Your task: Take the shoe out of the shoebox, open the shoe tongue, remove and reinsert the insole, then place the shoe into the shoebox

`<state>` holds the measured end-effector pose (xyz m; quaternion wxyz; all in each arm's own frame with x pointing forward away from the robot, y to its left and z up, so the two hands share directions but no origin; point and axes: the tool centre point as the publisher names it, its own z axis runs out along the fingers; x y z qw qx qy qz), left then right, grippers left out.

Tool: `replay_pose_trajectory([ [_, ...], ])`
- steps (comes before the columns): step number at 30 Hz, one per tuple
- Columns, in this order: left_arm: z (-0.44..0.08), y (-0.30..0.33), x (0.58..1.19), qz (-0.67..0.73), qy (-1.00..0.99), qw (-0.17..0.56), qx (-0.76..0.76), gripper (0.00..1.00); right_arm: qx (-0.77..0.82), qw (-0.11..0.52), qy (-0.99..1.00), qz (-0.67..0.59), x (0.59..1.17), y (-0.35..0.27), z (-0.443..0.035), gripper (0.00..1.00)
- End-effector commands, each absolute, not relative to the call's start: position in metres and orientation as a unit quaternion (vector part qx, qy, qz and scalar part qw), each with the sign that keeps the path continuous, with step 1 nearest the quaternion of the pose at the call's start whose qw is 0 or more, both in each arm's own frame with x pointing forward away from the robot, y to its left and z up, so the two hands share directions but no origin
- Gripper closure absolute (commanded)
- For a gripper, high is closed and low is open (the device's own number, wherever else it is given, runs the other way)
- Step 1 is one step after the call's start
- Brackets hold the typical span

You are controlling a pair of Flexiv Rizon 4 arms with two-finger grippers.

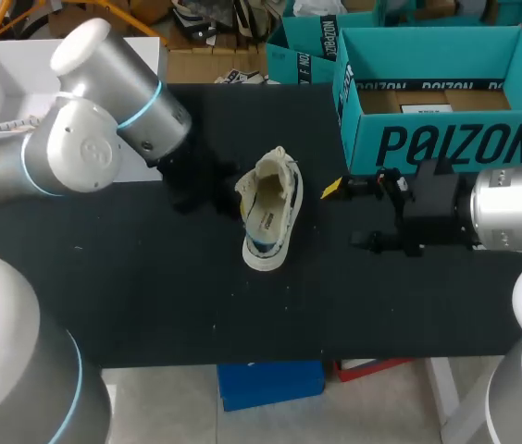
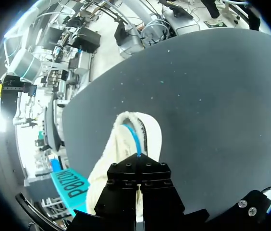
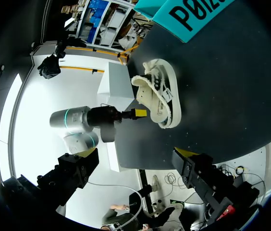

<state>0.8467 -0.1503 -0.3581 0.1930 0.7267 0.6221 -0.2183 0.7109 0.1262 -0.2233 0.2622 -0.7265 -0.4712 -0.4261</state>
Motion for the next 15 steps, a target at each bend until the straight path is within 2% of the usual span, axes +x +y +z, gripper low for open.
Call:
replay_pose_trajectory([
  [1, -0.363, -0.154, 0.846, -0.217, 0.623, 0.191, 0.727, 1.00, -0.727, 0.261, -0.471, -0.426, 0.711, 0.127, -0.223, 0.00],
  [15, -0.381, -0.165, 0.836, -0.224, 0.616, 0.161, 0.737, 1.00, -0.727, 0.261, -0.471, -0.426, 0.711, 0.127, -0.223, 0.00],
])
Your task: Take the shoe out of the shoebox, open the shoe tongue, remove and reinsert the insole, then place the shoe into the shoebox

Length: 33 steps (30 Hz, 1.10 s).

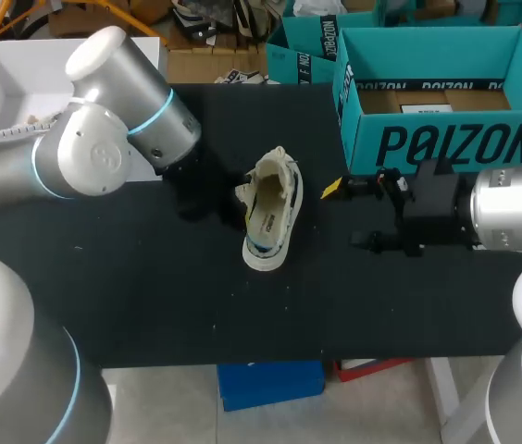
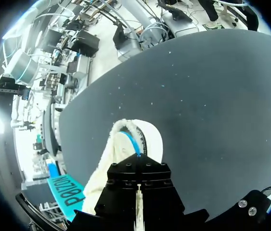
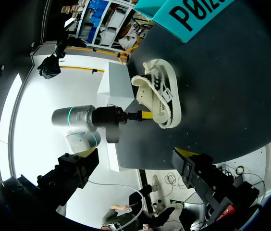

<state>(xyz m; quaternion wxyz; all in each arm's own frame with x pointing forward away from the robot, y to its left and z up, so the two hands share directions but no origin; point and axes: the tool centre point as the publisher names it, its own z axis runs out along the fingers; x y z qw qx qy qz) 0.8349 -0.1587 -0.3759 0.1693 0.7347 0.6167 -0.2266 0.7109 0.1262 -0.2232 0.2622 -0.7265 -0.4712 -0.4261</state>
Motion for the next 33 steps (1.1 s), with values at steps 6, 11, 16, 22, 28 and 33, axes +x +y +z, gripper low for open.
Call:
replay_pose_trajectory([
  [6, -0.388, -0.165, 0.830, -0.224, 0.614, 0.144, 0.743, 1.00, -0.727, 0.261, -0.471, -0.426, 0.711, 0.127, -0.223, 0.00],
  [11, -0.384, -0.166, 0.830, -0.220, 0.612, 0.138, 0.747, 1.00, -0.727, 0.261, -0.471, -0.426, 0.711, 0.127, -0.223, 0.00],
  [16, -0.372, -0.162, 0.829, -0.217, 0.603, 0.129, 0.757, 1.00, -0.727, 0.261, -0.471, -0.426, 0.711, 0.127, -0.223, 0.00],
  [22, -0.360, -0.159, 0.827, -0.224, 0.597, 0.124, 0.760, 1.00, -0.727, 0.261, -0.471, -0.426, 0.711, 0.127, -0.223, 0.00],
  [28, -0.368, -0.167, 0.830, -0.205, 0.596, 0.130, 0.766, 1.00, -0.727, 0.261, -0.471, -0.426, 0.711, 0.127, -0.223, 0.00],
  [33, -0.376, -0.173, 0.831, -0.199, 0.594, 0.131, 0.768, 1.00, -0.727, 0.261, -0.471, -0.426, 0.711, 0.127, -0.223, 0.00],
])
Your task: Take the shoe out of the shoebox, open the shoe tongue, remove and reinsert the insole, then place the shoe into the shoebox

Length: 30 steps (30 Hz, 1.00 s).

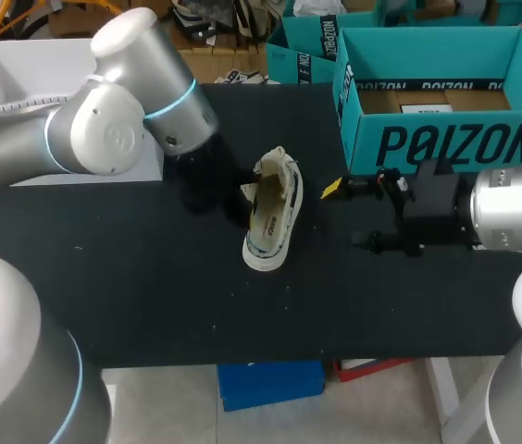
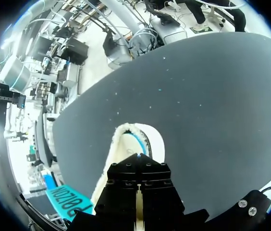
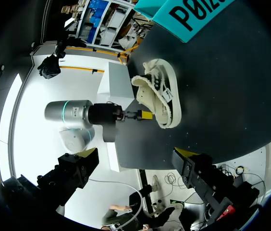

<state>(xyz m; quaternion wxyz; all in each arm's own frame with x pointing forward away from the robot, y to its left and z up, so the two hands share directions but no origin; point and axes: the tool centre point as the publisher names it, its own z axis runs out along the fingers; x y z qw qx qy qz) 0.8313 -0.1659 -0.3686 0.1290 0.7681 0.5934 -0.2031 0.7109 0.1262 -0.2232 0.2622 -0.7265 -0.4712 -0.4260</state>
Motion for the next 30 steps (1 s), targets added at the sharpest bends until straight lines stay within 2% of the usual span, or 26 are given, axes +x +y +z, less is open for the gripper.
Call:
replay_pose_trajectory([
  [1, -0.377, -0.174, 0.832, -0.198, 0.595, 0.133, 0.768, 1.00, -0.727, 0.261, -0.471, -0.426, 0.711, 0.127, -0.223, 0.00],
  [11, -0.392, -0.179, 0.833, -0.184, 0.587, 0.126, 0.778, 1.00, -0.727, 0.261, -0.471, -0.426, 0.711, 0.127, -0.223, 0.00],
  [30, -0.428, -0.192, 0.833, -0.144, 0.569, 0.069, 0.806, 1.00, -0.727, 0.261, -0.471, -0.426, 0.711, 0.127, -0.223, 0.00],
])
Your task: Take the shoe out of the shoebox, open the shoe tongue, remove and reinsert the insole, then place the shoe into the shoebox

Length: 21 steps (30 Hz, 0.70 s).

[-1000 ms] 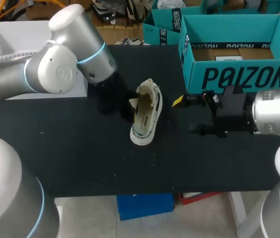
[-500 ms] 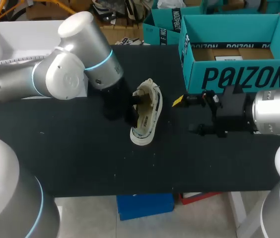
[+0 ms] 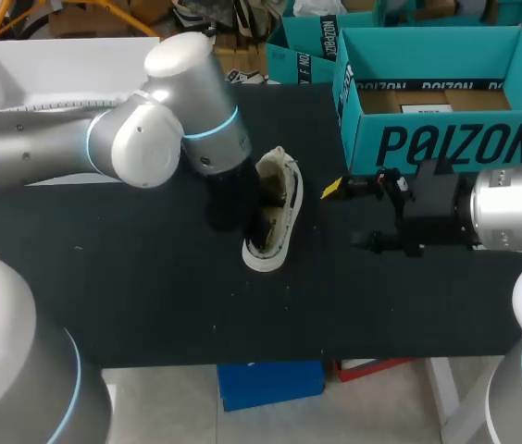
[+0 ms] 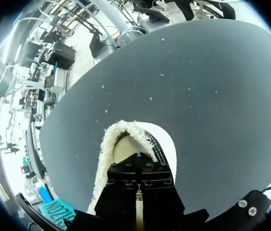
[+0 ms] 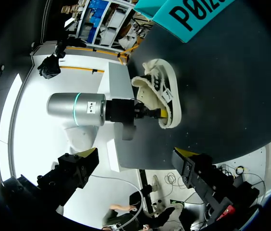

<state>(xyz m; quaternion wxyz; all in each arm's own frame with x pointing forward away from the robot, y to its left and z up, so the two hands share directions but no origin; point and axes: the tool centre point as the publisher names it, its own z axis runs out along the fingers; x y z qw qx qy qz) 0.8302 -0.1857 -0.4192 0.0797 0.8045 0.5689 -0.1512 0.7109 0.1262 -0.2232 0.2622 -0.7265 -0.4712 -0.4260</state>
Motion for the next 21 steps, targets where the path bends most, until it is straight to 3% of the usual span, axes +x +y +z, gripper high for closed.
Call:
replay_pose_trajectory([
  [1, -0.430, -0.192, 0.833, -0.143, 0.569, 0.068, 0.807, 1.00, -0.727, 0.261, -0.471, -0.426, 0.711, 0.127, -0.223, 0.00],
  [11, -0.431, -0.191, 0.832, -0.146, 0.575, 0.067, 0.803, 1.00, -0.727, 0.261, -0.471, -0.426, 0.711, 0.127, -0.223, 0.00],
  [21, -0.371, -0.180, 0.831, -0.170, 0.573, 0.105, 0.795, 1.00, -0.727, 0.261, -0.471, -0.426, 0.711, 0.127, -0.223, 0.00],
])
